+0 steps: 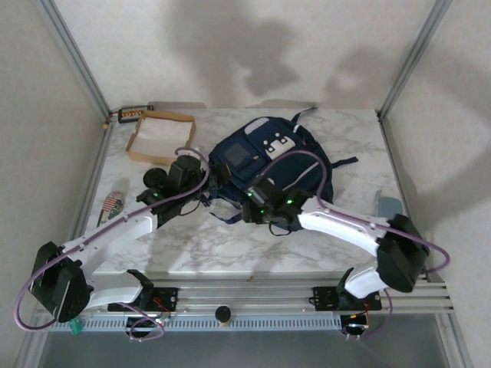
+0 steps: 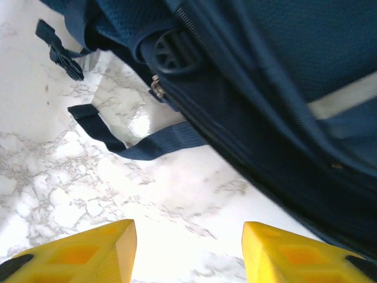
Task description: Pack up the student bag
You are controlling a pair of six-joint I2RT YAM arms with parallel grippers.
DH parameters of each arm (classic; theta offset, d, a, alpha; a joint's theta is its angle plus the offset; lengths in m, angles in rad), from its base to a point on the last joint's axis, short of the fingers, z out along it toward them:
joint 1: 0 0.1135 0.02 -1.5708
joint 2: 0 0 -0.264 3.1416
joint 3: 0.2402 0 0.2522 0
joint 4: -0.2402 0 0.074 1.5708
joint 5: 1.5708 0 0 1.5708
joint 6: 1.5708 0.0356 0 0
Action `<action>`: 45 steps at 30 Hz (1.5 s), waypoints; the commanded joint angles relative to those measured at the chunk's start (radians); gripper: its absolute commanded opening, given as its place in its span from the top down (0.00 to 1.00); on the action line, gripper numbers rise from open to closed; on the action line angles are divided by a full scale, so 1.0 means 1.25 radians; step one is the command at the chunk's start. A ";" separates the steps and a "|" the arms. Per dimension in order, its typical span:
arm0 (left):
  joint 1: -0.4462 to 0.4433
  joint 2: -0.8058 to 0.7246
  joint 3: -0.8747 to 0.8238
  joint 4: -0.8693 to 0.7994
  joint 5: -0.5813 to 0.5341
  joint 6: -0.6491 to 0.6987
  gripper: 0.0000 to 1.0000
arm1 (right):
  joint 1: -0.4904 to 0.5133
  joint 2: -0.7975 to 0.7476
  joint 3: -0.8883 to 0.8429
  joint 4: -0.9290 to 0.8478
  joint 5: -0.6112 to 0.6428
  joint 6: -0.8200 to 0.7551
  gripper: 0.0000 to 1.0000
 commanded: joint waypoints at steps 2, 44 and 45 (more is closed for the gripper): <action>0.026 -0.076 -0.079 0.071 -0.034 -0.064 0.28 | 0.020 0.096 0.042 0.112 0.020 0.076 0.49; 0.021 0.045 -0.184 0.289 0.063 -0.200 0.23 | -0.088 0.201 -0.030 0.238 0.153 -0.018 0.62; 0.021 0.047 -0.183 0.291 0.066 -0.202 0.23 | -0.087 0.207 -0.019 0.234 0.162 -0.019 0.64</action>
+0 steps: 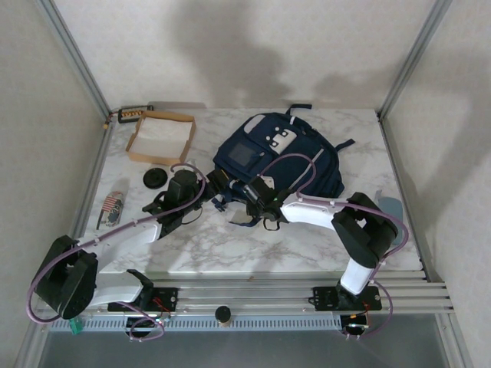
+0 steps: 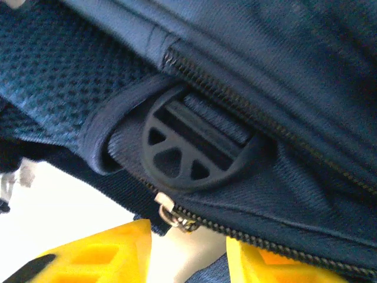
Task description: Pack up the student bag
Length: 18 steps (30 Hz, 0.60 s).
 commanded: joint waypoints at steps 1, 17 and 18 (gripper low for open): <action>-0.004 0.011 -0.009 0.024 0.015 -0.010 0.23 | -0.006 0.018 0.034 0.010 0.067 -0.001 0.65; -0.014 0.035 -0.008 0.050 0.017 -0.029 0.23 | -0.027 -0.007 -0.074 0.226 0.031 -0.099 0.79; -0.016 0.038 -0.009 0.059 0.017 -0.036 0.23 | -0.027 -0.021 -0.083 0.233 0.029 -0.110 0.82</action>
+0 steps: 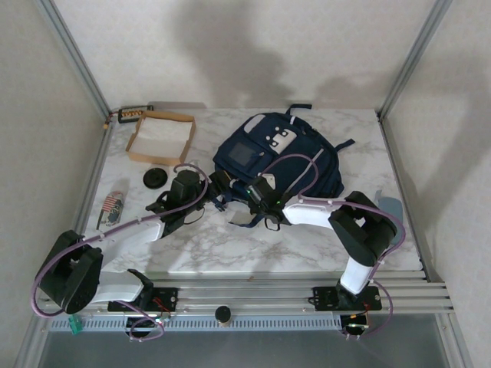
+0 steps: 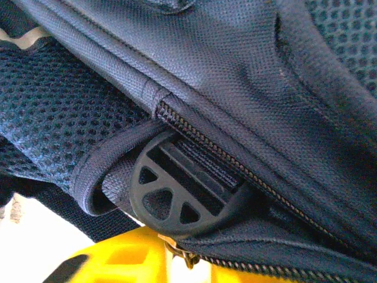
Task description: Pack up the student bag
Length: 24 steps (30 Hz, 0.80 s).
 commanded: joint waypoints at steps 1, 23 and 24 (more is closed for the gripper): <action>-0.010 0.014 -0.011 0.041 0.006 -0.029 0.23 | -0.007 -0.039 -0.024 0.072 0.010 -0.048 0.83; -0.068 0.404 0.118 0.223 -0.025 -0.292 0.47 | -0.007 -0.094 -0.004 -0.059 -0.031 -0.031 0.98; -0.068 0.413 0.121 0.222 -0.032 -0.299 0.48 | -0.007 -0.094 0.000 -0.072 -0.030 -0.024 0.98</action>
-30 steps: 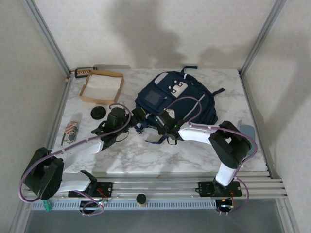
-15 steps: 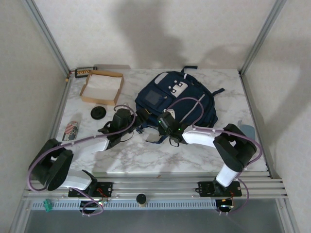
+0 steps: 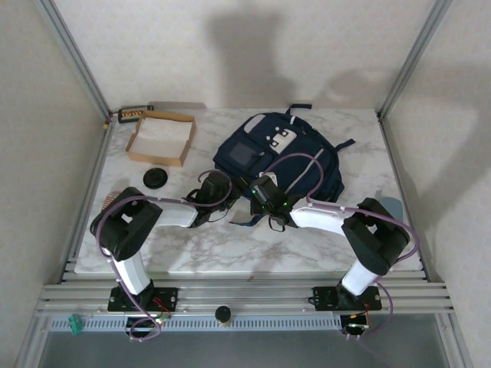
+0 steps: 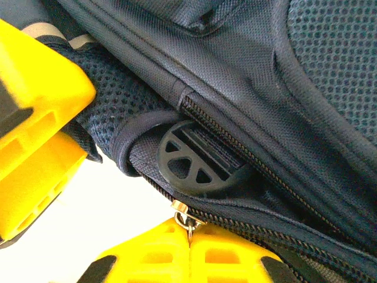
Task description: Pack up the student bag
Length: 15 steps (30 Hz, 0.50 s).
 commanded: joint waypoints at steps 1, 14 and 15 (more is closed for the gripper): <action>-0.007 0.037 0.030 0.015 -0.053 -0.046 0.50 | -0.006 -0.016 0.029 -0.058 -0.005 0.023 0.99; 0.035 0.006 0.031 -0.074 -0.170 -0.018 1.00 | -0.013 -0.059 0.029 -0.207 -0.006 0.081 1.00; 0.043 -0.003 0.028 -0.082 -0.176 -0.008 1.00 | -0.014 -0.070 0.023 -0.218 -0.010 0.084 1.00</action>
